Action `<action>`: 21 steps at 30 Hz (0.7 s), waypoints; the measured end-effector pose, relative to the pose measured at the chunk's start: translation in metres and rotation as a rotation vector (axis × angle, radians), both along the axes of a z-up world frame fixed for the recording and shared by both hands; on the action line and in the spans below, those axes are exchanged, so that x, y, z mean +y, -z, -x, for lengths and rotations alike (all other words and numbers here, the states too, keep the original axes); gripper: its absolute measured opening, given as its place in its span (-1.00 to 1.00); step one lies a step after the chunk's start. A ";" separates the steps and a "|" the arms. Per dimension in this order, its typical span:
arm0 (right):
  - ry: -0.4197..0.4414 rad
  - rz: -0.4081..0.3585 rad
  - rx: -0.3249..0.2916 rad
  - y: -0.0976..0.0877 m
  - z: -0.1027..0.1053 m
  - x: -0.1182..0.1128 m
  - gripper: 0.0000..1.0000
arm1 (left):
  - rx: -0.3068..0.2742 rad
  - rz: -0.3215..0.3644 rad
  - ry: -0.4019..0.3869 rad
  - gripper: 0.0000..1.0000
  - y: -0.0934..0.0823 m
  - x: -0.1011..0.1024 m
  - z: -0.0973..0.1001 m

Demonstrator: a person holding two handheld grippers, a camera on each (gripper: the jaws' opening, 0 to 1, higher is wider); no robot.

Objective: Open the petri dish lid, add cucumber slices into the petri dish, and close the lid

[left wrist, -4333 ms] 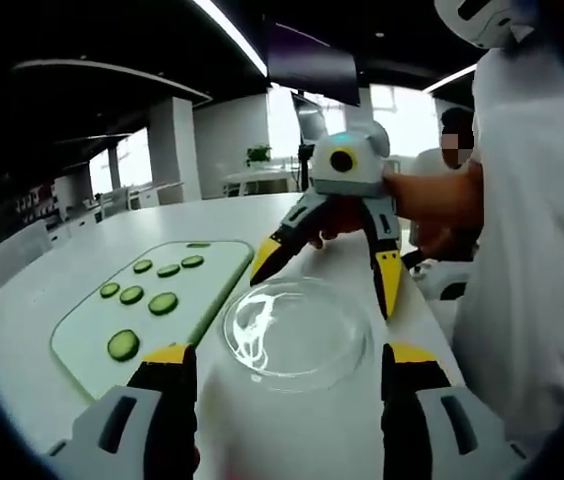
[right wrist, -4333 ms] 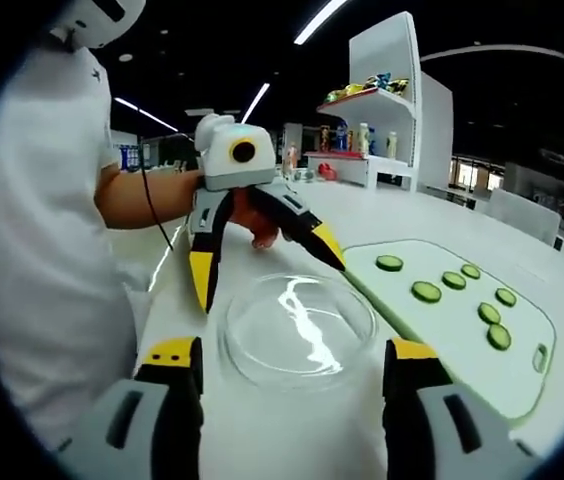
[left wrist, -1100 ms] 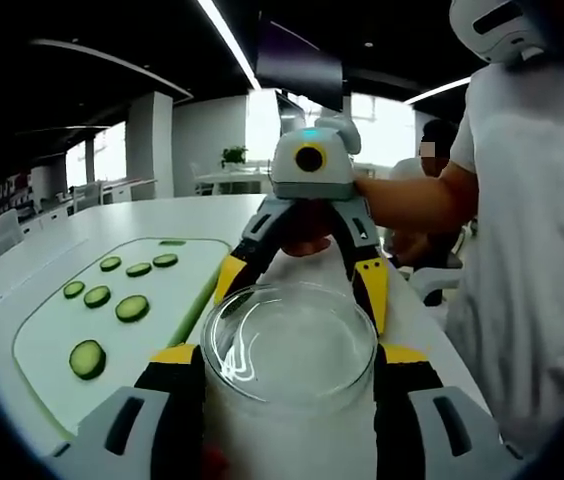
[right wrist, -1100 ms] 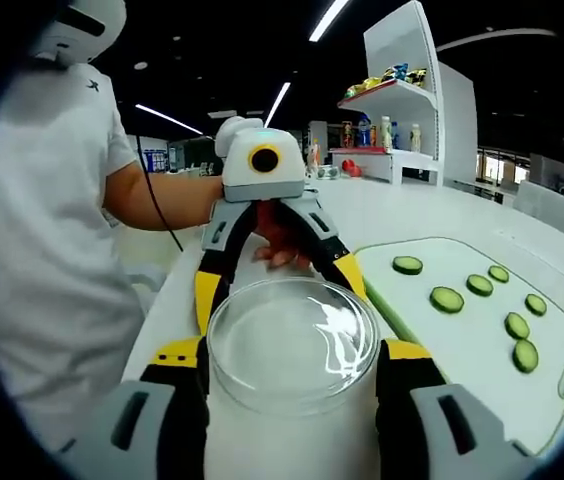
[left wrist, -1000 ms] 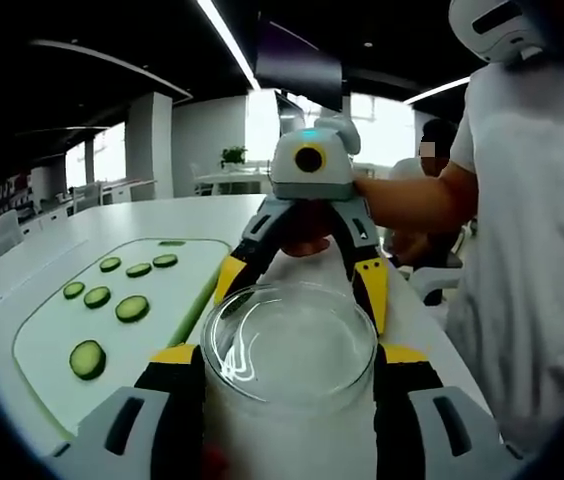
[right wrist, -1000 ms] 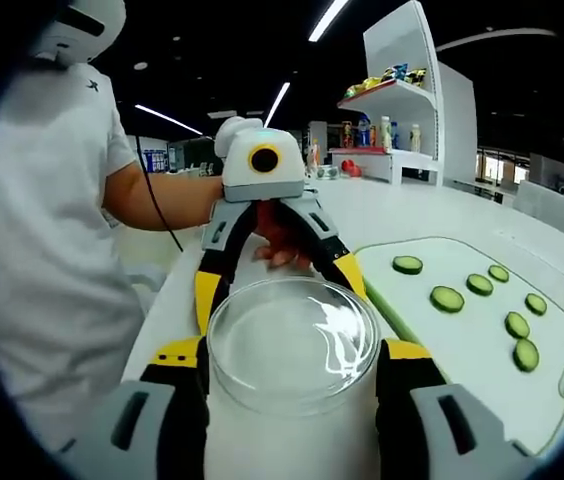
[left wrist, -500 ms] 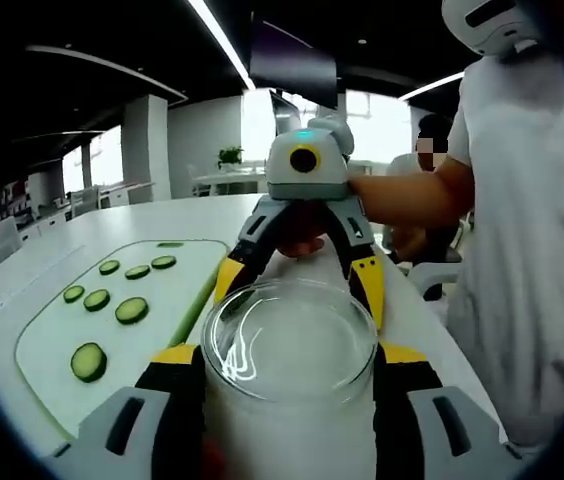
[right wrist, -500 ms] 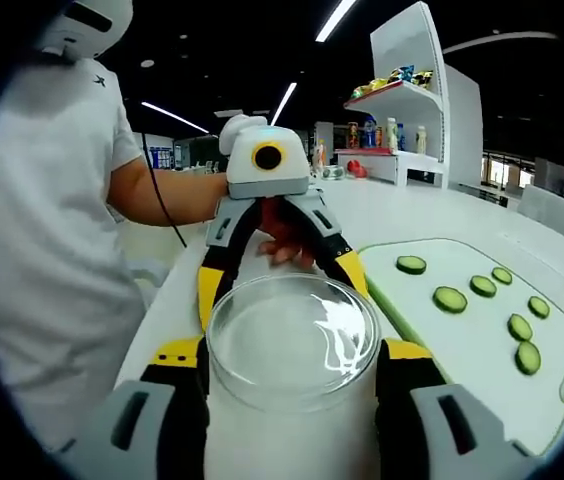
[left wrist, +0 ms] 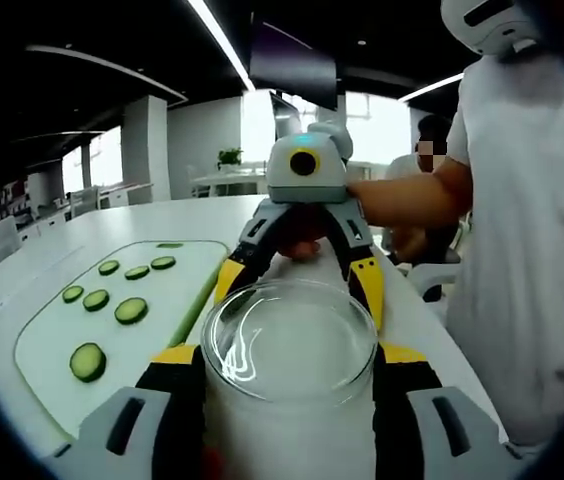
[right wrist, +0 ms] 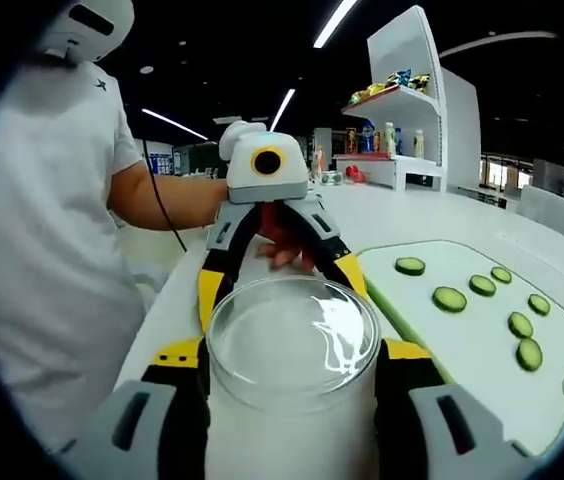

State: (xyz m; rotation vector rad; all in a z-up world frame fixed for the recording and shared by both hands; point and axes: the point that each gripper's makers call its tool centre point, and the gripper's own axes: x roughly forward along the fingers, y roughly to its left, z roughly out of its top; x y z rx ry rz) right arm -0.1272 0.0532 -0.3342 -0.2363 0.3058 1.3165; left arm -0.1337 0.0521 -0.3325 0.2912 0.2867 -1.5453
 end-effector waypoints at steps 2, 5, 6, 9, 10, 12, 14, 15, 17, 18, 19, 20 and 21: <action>-0.001 0.000 -0.001 0.000 0.000 0.000 0.32 | 0.000 0.001 -0.001 0.32 0.000 0.000 0.000; -0.004 -0.009 -0.004 0.000 0.000 -0.001 0.31 | -0.002 0.001 -0.002 0.32 0.000 0.000 0.000; -0.004 -0.011 -0.004 0.000 0.000 0.000 0.31 | -0.002 0.001 -0.003 0.32 0.000 0.000 0.000; -0.003 -0.016 -0.005 0.000 -0.001 0.000 0.31 | -0.005 -0.004 -0.004 0.32 0.000 0.001 -0.001; -0.002 -0.019 -0.005 0.000 0.000 0.000 0.31 | -0.003 -0.003 -0.004 0.32 0.000 0.001 -0.001; -0.003 -0.023 -0.005 0.000 0.001 0.001 0.30 | -0.003 -0.003 -0.004 0.32 0.000 0.002 0.000; -0.003 -0.025 -0.006 0.000 0.001 0.001 0.30 | -0.003 -0.004 -0.003 0.32 0.000 0.002 0.000; -0.005 -0.025 -0.007 0.000 0.002 0.001 0.30 | -0.004 -0.006 -0.003 0.32 0.000 0.002 0.001; -0.008 -0.025 -0.007 0.000 0.003 0.002 0.30 | -0.005 -0.009 -0.003 0.32 0.000 0.002 0.002; -0.008 -0.024 -0.009 -0.001 0.003 0.002 0.30 | -0.008 -0.012 -0.003 0.32 0.000 0.002 0.002; -0.008 -0.025 -0.009 -0.001 0.003 0.003 0.30 | -0.012 -0.013 -0.002 0.32 -0.001 0.002 0.002; -0.008 -0.025 -0.010 -0.001 0.004 0.003 0.30 | -0.013 -0.013 -0.002 0.32 -0.001 0.003 0.002; -0.008 -0.026 -0.009 -0.001 0.004 0.003 0.30 | -0.013 -0.012 -0.002 0.32 -0.001 0.003 0.003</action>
